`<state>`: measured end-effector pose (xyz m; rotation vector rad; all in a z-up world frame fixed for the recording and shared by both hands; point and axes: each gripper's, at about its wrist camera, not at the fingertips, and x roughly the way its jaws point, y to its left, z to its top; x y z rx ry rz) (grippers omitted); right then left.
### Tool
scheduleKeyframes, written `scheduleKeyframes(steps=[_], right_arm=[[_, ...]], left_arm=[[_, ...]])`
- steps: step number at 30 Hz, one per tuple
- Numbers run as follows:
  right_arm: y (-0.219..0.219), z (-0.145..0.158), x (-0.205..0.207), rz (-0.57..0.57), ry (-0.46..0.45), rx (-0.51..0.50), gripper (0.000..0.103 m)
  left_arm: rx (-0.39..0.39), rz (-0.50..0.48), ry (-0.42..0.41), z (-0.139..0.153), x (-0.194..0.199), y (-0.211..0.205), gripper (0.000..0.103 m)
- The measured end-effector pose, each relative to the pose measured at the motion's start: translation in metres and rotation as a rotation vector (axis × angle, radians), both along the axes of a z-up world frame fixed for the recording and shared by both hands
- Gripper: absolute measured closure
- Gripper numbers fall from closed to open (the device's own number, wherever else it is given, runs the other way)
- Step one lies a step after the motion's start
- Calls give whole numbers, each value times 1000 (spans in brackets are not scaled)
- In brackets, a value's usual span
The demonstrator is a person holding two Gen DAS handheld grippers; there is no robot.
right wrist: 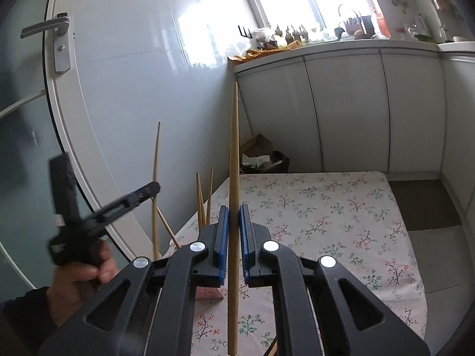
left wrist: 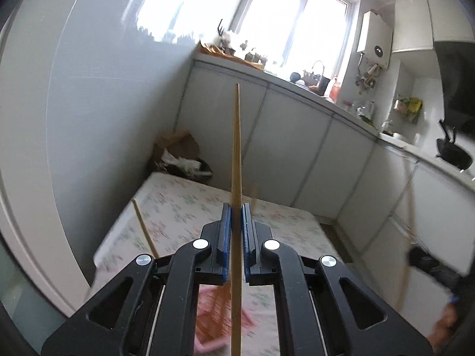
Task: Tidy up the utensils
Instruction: 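Lift both held chopsticks upright and carry them toward the pink cup, then lower both chopsticks into the pink cup and open both grippers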
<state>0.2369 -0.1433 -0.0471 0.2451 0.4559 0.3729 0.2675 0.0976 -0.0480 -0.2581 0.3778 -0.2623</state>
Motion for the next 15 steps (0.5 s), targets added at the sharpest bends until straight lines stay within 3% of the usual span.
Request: scheduleKeyframes(steps=[7,15], right_arm=[[0,-2,-2,4,8,1,95],[-4,1,-2,-2,5,12,95]], left_arm=[[31,61,-9,-29,16,-1,97],[135,77,-17,-48,17,-18,97]])
